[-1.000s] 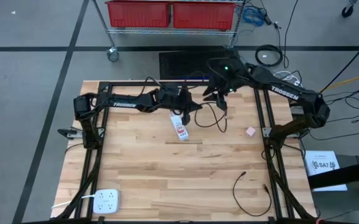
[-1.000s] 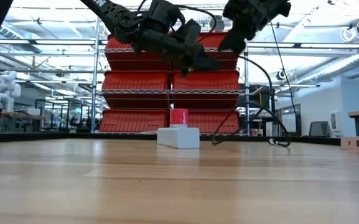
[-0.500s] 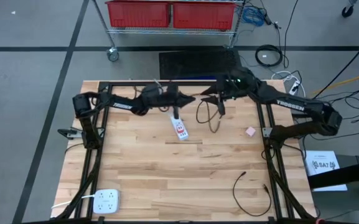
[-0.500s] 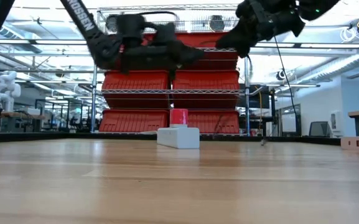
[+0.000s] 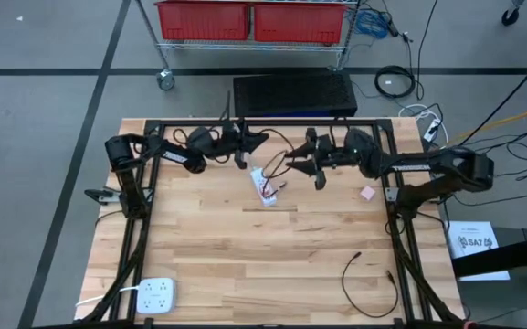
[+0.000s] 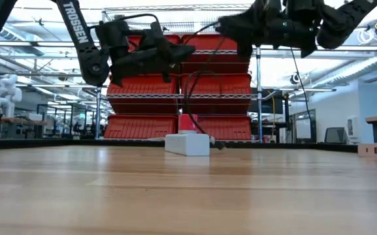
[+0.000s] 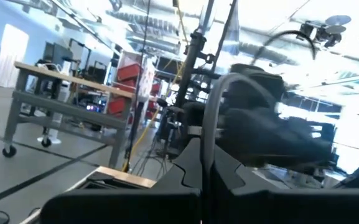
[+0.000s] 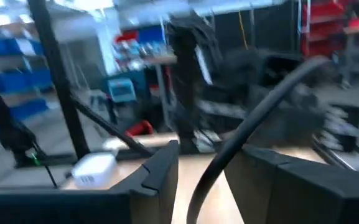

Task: Insert USB
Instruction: Insert the top black charger cable into the pink charger adapter

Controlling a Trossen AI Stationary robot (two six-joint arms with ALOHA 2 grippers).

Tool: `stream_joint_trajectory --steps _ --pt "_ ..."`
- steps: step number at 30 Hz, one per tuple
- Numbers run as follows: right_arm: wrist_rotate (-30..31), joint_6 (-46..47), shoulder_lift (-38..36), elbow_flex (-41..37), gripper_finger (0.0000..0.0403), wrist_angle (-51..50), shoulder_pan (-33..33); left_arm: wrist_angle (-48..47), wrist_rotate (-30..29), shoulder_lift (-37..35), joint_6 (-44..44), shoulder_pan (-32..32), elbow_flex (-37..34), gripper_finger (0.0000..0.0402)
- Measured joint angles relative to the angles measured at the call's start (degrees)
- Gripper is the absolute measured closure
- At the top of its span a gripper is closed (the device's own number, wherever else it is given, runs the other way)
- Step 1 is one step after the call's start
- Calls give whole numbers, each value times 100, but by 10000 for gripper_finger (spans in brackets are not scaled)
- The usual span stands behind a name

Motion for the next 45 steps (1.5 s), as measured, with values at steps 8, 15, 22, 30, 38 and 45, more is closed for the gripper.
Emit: stream_joint_trajectory --steps 8,15,22,30,38,45 --pt "805 -288 -179 -2 286 -202 435 -127 -86 0 6 258 0 400" --pt "2104 -803 -976 0 286 -1740 -39 -178 -139 0 5 381 2 400" --pt "2024 -696 -1698 167 286 -2890 -386 -398 -176 0 58 383 2 400" --pt "505 16 -928 175 286 -1110 -62 -434 -187 0 156 385 2 400" --pt "377 679 826 173 286 974 -194 -415 397 0 237 365 3 400" --pt "390 835 1536 342 283 1392 -566 -414 999 0 150 314 4 400"
